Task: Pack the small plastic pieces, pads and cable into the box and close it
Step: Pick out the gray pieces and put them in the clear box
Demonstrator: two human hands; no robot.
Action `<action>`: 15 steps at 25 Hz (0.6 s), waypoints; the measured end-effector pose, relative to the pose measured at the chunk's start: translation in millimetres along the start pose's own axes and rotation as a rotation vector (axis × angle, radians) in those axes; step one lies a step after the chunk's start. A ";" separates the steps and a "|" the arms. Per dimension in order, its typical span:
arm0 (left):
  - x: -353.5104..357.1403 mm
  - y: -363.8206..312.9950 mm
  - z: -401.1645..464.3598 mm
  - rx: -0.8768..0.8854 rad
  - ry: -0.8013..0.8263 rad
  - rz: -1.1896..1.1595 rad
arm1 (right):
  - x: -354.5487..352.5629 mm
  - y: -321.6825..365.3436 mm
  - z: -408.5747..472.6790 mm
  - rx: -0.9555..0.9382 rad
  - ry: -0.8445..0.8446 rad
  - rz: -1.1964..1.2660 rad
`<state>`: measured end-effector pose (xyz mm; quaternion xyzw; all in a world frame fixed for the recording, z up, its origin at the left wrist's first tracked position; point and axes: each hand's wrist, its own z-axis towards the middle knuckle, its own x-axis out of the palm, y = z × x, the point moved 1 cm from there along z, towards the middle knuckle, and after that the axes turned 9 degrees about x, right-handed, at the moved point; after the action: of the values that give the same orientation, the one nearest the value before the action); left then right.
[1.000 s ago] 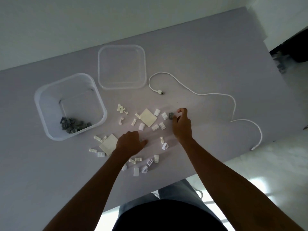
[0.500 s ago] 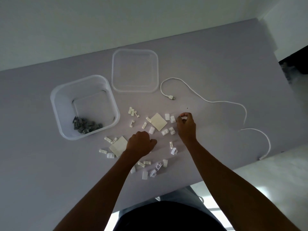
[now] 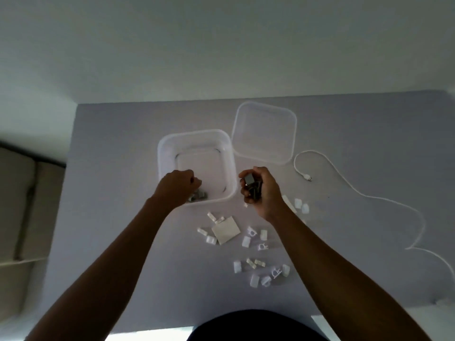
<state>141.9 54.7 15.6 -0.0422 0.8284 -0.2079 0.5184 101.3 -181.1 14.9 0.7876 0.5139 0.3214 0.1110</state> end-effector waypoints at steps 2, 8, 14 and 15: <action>-3.5 14.0 9.1 0.020 0.098 0.077 | 34.0 2.1 14.1 0.041 -0.028 -0.098; 3.7 25.7 23.6 0.093 0.318 0.116 | 86.9 -10.8 70.5 0.145 -0.253 -0.328; 17.2 40.7 18.3 0.133 0.256 0.148 | 101.4 -32.6 101.3 0.135 -0.286 -0.789; 19.8 43.5 16.2 0.141 0.233 0.133 | 102.3 -35.5 102.9 0.125 -0.286 -0.824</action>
<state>153.4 83.8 -24.0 0.0740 0.8673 -0.2343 0.4330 166.1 -59.0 -42.0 0.5586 0.7830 0.1064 0.2522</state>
